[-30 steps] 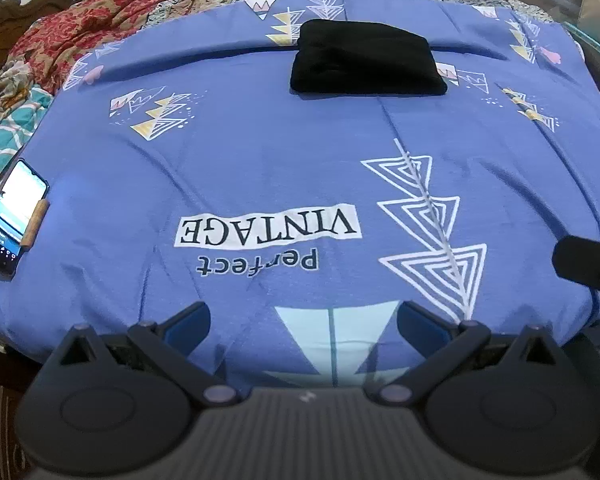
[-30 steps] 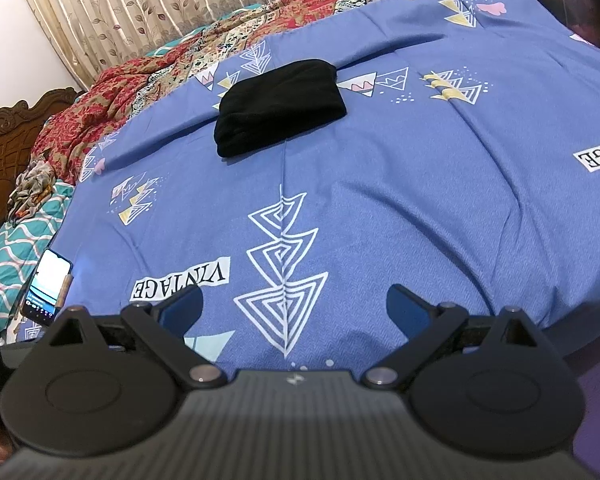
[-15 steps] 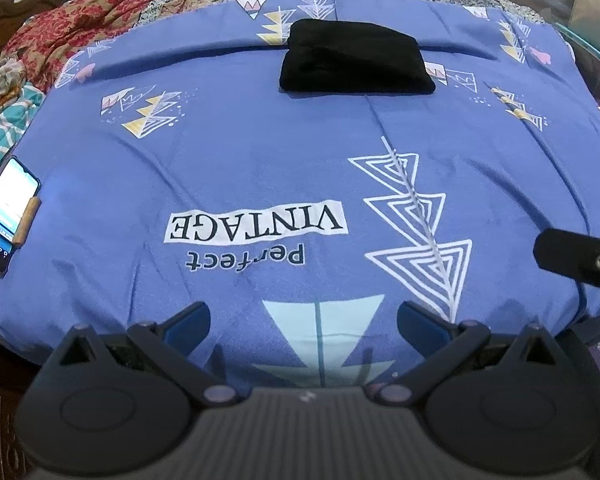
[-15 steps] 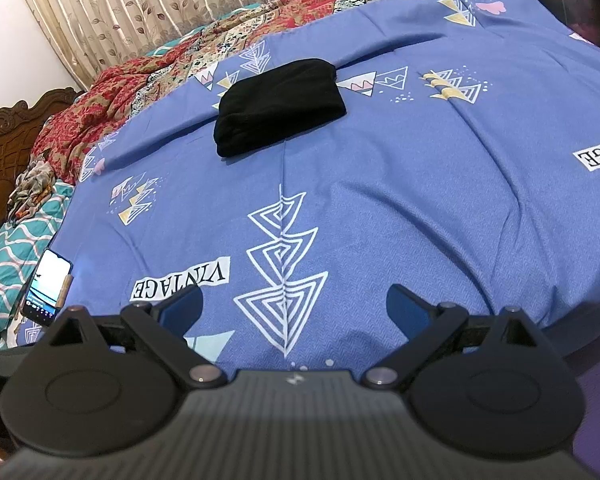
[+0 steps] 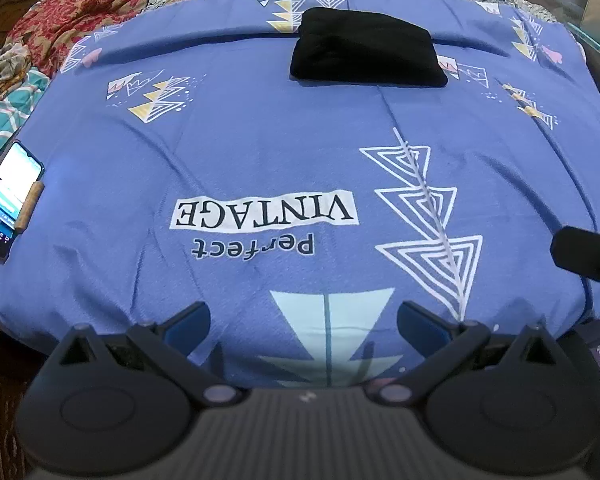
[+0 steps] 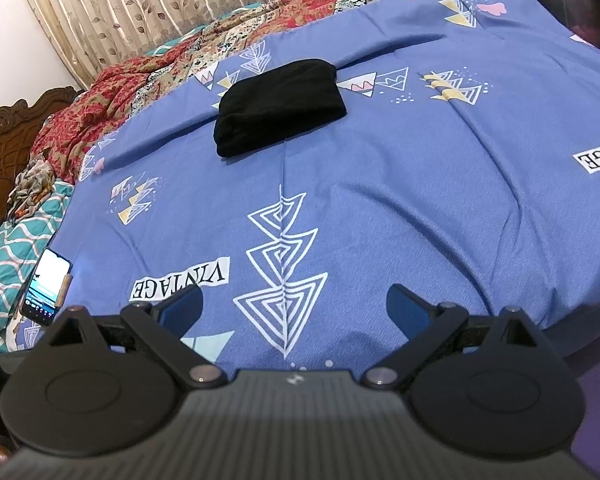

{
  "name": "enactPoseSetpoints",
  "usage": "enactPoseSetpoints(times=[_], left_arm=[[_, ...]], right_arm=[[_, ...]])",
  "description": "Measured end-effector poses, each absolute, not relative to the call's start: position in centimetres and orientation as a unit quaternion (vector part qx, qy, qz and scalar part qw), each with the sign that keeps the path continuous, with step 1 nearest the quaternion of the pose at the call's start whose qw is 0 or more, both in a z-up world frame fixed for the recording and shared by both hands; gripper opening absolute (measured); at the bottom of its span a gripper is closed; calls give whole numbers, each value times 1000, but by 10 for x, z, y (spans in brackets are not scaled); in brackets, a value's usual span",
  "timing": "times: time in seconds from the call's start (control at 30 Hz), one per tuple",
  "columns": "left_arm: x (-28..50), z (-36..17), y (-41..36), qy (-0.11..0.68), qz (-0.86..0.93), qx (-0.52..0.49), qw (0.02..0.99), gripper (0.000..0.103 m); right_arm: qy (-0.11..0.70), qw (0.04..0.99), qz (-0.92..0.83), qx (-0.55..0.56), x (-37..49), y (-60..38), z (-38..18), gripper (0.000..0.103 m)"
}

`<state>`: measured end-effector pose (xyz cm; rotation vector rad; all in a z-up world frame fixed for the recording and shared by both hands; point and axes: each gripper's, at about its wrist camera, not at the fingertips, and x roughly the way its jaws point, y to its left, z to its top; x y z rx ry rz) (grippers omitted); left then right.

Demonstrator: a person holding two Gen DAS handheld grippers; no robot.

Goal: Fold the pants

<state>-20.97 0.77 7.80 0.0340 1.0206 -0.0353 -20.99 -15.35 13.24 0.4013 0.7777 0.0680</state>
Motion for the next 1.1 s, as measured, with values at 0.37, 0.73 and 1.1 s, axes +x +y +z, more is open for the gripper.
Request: enactPoseSetpoints(times=[0.37,0.73,1.1], left_arm=[[-208,75,9,496,-15,16,868,103],[-207,72,10,505,-14,13,863,103],[-206,69,10,512,-15,13,859,103]], right_arm=[[378,904,34,194,-209,-154,131,100],[381,903,35,196,-208,-154,130,100],[382,902,34,198,-209,-153,129,100]])
